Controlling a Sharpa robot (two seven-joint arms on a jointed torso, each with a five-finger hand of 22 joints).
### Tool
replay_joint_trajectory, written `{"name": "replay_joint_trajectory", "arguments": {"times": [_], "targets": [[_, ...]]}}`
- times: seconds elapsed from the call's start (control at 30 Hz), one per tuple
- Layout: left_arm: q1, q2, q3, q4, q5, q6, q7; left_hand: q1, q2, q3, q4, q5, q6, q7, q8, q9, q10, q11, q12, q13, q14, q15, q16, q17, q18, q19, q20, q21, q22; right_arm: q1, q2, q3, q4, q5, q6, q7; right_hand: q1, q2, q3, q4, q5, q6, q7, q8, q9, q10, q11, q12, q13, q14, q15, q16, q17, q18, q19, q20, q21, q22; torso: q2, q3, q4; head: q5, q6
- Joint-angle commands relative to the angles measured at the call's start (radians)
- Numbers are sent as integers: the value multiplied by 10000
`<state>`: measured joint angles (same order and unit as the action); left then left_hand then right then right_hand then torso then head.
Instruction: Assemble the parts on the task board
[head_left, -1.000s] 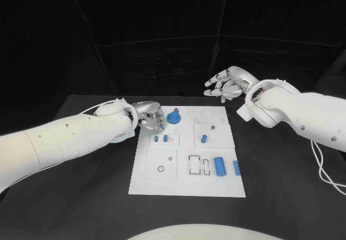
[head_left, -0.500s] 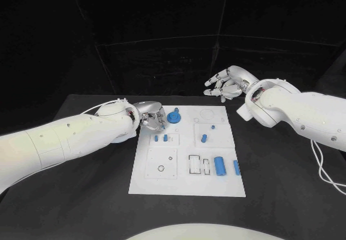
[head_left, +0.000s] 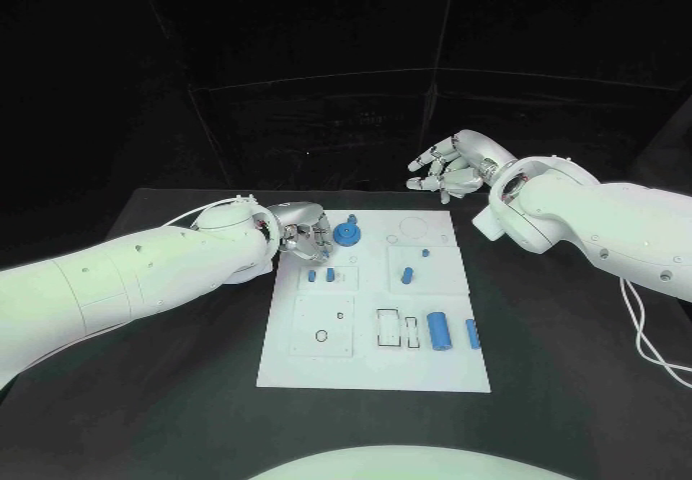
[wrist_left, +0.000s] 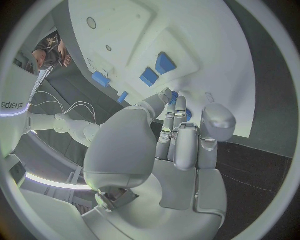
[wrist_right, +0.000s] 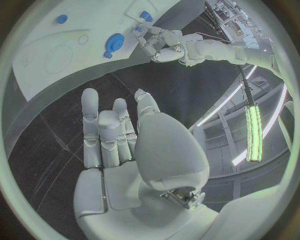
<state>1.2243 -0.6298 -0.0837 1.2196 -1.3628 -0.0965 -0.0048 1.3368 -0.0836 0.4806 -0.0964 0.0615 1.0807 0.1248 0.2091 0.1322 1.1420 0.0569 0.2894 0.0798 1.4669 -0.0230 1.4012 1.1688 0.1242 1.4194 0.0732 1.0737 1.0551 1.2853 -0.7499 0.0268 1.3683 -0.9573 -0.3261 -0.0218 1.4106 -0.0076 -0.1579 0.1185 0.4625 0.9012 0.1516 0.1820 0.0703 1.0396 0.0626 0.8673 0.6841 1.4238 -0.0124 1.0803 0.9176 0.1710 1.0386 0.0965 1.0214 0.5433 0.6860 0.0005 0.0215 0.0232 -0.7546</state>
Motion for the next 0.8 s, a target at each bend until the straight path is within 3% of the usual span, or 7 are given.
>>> {"name": "replay_joint_trajectory", "arguments": {"times": [0.03,0.13,0.3,0.6,0.8], "targets": [[-11,20,-18,-46,6,454,-273,-102,1,54,-11,13,-31,46,-64,-20,-49,57,-67,-24,297,17,-11,-19,-109,53,29,12,6,21,-2,6,8,27,45,95,89,-6,8,54,48,-32,-1,41,-7,-39,5,42,-12,-31,-4,-56,16,137,-29,-3,-63,-15,-3,-3,-3,-10,-8],[-11,35,-19,-68,6,485,-274,-155,-41,57,-6,12,-130,83,-153,-59,-146,100,-167,-56,289,50,-19,-49,-110,38,50,1,8,21,-3,6,9,27,44,95,89,-6,8,54,48,-32,-1,41,-7,-39,5,42,-12,-31,-4,-56,16,137,-29,-3,-63,-15,-2,-1,0,-19,-13],[-11,51,-20,-92,6,451,-265,-346,-268,3,23,10,-727,166,-603,-272,-502,225,-476,-138,265,158,-43,-139,-113,3,137,-25,16,21,-3,6,9,27,46,95,89,-6,8,54,48,-32,-1,41,-7,-39,5,42,-12,-31,-4,-56,16,137,-29,-3,-63,-15,0,-4,8,-30,-18],[-11,3,-20,-78,46,200,-197,-419,-426,-72,20,8,-963,237,-846,-402,-916,341,-763,-160,243,244,-62,-229,-96,-37,217,-93,-18,22,-21,6,1,27,35,94,115,-3,11,60,50,-38,-1,53,-8,-43,5,55,-32,-34,-6,-87,-10,138,-23,-4,-82,-32,-8,-11,13,-36,-18],[-12,-94,-19,-50,171,-173,-115,-386,-579,-329,-33,0,-1448,282,-1191,-574,-1589,476,-981,-149,214,351,-84,-343,-22,-166,328,-449,-329,22,-39,5,-18,27,25,87,117,-7,9,61,50,-41,0,54,-8,-48,5,53,-36,-40,-5,-106,-32,138,-22,-4,-85,-34,-16,-12,16,-35,-8]]}}
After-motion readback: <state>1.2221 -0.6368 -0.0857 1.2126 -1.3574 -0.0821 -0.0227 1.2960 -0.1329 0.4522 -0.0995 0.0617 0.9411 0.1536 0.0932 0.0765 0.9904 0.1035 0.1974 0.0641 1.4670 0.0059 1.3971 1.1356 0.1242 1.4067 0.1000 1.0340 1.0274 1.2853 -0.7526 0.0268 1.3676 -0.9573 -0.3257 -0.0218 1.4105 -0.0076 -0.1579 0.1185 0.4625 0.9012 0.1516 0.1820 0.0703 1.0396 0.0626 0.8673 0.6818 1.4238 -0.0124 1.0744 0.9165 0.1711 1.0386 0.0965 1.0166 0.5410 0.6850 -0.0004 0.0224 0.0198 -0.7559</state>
